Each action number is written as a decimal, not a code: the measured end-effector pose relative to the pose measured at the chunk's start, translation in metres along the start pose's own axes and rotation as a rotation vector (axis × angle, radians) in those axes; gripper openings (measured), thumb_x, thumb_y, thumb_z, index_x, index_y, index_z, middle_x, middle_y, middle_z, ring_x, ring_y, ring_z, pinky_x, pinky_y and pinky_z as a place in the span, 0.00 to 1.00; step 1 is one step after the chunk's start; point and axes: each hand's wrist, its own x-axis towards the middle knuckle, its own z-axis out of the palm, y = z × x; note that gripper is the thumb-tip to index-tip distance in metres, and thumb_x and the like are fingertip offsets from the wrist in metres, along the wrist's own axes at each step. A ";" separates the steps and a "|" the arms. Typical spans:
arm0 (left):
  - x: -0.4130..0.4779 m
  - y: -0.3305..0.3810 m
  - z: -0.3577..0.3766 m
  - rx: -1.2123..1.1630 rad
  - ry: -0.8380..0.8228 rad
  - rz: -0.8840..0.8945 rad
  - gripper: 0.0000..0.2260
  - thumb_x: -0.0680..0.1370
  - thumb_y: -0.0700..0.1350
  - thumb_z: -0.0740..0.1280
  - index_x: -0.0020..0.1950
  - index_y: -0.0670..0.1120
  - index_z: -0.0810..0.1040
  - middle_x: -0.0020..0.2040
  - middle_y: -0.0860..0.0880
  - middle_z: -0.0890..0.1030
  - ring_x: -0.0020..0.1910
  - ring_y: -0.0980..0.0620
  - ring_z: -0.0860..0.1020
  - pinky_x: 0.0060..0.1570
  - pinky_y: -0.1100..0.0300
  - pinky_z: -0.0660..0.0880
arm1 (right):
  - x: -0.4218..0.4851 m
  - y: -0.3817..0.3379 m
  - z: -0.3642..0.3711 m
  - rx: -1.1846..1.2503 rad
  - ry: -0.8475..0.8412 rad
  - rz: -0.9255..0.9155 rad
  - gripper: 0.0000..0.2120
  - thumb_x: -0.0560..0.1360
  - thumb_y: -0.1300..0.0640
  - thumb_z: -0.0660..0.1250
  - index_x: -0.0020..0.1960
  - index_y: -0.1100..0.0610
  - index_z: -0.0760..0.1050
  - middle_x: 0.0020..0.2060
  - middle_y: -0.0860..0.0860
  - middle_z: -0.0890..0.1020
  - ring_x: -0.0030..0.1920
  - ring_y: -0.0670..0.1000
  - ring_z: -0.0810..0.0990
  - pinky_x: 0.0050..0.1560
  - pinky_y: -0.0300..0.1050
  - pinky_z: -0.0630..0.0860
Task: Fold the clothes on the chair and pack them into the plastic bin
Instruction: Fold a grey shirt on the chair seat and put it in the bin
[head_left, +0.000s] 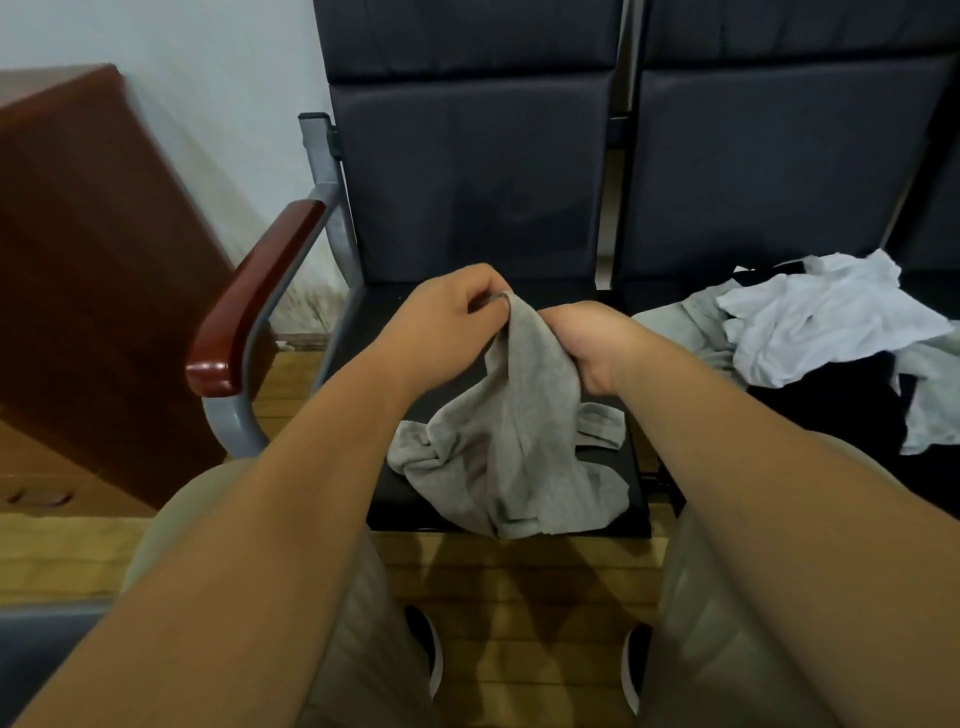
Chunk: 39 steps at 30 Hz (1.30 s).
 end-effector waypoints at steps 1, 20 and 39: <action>0.003 0.002 0.002 -0.024 0.013 -0.035 0.06 0.84 0.50 0.65 0.49 0.55 0.81 0.42 0.56 0.83 0.39 0.58 0.80 0.43 0.59 0.79 | 0.002 0.001 -0.001 -0.008 -0.007 0.008 0.12 0.78 0.52 0.75 0.55 0.60 0.87 0.50 0.59 0.89 0.52 0.61 0.89 0.59 0.62 0.84; 0.034 0.021 0.020 -0.058 0.015 -0.304 0.11 0.81 0.56 0.70 0.45 0.50 0.85 0.40 0.48 0.82 0.34 0.50 0.79 0.30 0.59 0.75 | -0.017 0.032 0.006 -0.502 0.180 -0.499 0.06 0.80 0.51 0.70 0.54 0.50 0.77 0.50 0.49 0.79 0.47 0.47 0.80 0.42 0.40 0.72; 0.042 -0.033 -0.043 -0.780 0.536 -0.574 0.13 0.75 0.55 0.77 0.53 0.49 0.82 0.44 0.48 0.77 0.32 0.55 0.72 0.36 0.58 0.78 | 0.027 0.053 -0.039 -0.819 0.376 -0.160 0.09 0.76 0.63 0.62 0.42 0.58 0.80 0.40 0.54 0.83 0.41 0.55 0.82 0.37 0.45 0.76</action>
